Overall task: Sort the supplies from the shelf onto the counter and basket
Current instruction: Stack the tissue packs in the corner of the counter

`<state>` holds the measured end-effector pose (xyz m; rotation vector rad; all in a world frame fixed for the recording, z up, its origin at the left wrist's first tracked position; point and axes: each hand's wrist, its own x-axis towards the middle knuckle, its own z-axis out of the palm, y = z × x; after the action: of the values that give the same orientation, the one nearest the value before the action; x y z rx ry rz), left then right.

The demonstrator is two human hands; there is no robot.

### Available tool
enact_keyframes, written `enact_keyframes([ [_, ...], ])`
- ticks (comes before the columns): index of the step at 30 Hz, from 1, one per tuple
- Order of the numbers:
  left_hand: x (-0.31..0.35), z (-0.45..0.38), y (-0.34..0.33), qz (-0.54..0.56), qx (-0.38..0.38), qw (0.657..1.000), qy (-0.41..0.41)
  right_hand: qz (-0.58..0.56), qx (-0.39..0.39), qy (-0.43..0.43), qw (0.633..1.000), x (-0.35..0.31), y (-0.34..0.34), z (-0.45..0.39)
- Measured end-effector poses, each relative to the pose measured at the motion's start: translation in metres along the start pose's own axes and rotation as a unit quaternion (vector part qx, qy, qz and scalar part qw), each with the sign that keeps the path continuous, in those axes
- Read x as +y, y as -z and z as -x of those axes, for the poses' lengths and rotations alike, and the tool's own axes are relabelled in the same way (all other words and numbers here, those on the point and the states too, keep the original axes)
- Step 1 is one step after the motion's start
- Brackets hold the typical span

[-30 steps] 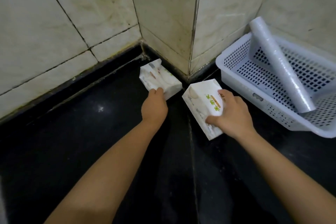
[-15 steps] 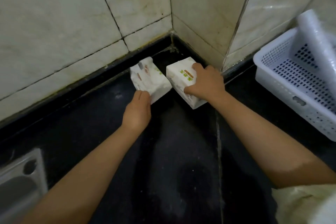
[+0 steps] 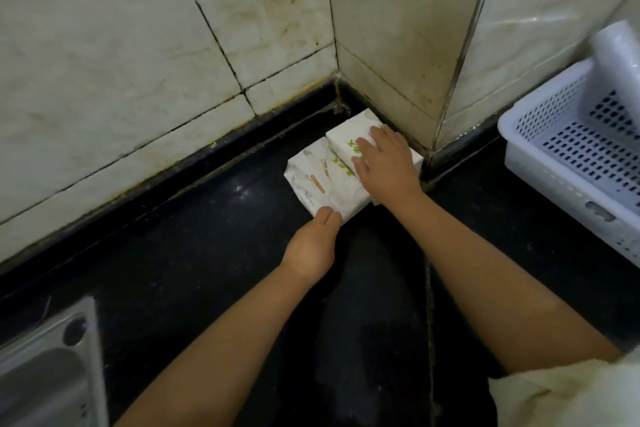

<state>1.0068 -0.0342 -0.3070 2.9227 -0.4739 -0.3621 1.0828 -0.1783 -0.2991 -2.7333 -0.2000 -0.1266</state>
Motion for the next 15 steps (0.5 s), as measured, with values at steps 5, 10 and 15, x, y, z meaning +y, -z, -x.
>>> enact_keyframes([
  [5, 0.002, 0.003, 0.009, 0.025, -0.002, 1.0, 0.003, 0.02, -0.05, 0.006, 0.999, 0.001, 0.008, 0.002],
  [10, 0.01, 0.021, 0.031, -0.025, 0.02, 0.998, 0.049, -0.004, -0.06, -0.004, 0.998, 0.0, 0.034, 0.041],
  [15, 0.041, 0.051, 0.059, -0.123, 0.026, 0.992, 0.015, 0.056, -0.031, -0.026, 0.998, -0.01, 0.085, 0.106],
])
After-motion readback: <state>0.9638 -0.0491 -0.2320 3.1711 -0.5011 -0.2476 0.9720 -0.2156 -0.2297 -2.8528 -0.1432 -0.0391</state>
